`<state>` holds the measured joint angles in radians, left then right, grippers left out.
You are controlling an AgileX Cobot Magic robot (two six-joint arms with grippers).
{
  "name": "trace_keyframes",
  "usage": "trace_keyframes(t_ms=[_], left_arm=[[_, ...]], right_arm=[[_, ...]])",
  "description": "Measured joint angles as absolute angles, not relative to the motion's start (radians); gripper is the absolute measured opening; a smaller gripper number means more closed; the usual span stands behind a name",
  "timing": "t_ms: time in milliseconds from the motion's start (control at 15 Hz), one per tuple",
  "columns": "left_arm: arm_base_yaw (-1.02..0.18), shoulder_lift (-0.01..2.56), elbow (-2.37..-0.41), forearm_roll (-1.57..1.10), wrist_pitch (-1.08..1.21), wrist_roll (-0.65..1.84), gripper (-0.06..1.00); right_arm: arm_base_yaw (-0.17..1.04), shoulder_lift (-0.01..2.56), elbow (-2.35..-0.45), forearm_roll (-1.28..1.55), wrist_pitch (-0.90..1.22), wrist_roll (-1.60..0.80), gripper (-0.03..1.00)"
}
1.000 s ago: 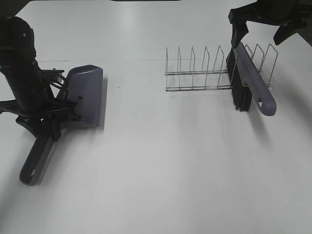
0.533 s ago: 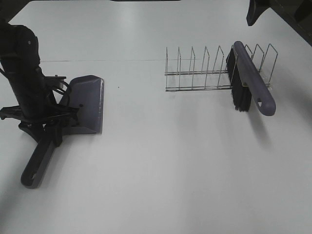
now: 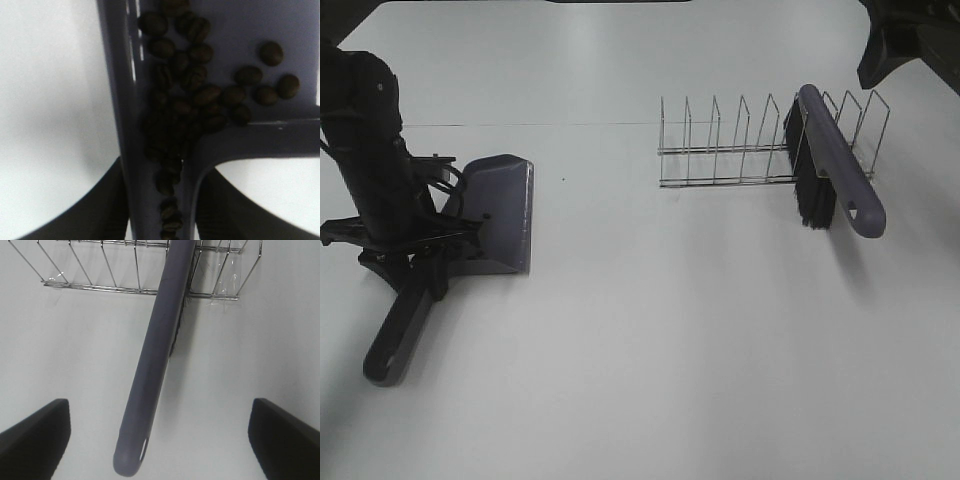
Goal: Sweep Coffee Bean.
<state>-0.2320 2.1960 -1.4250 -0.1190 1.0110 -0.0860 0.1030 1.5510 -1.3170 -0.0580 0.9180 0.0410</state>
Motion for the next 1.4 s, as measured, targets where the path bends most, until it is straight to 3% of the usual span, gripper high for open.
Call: trace_keyframes(t_ms=[67, 133, 333, 1400], left_arm=[[-0.232, 2.196, -1.425, -0.121, 1.013, -0.086, 0.36], [-0.232, 2.196, -1.425, -0.129, 1.023, -0.086, 0.46], [-0.232, 2.184, -1.425, -0.136, 1.053, -0.092, 0.94], [-0.232, 1.603, -1.42, -0.118, 1.213, -0.104, 0.97]], right_arm=[[0.103, 1.528, -1.29, -0.058, 0.914, 0.041, 0.88], [0.103, 1.508, -1.27, -0.058, 0.913, 0.041, 0.88], [0.103, 1.425, -1.205, -0.058, 0.91, 0.041, 0.88], [0.103, 0.996, -0.839, -0.058, 0.914, 0.022, 0.88]])
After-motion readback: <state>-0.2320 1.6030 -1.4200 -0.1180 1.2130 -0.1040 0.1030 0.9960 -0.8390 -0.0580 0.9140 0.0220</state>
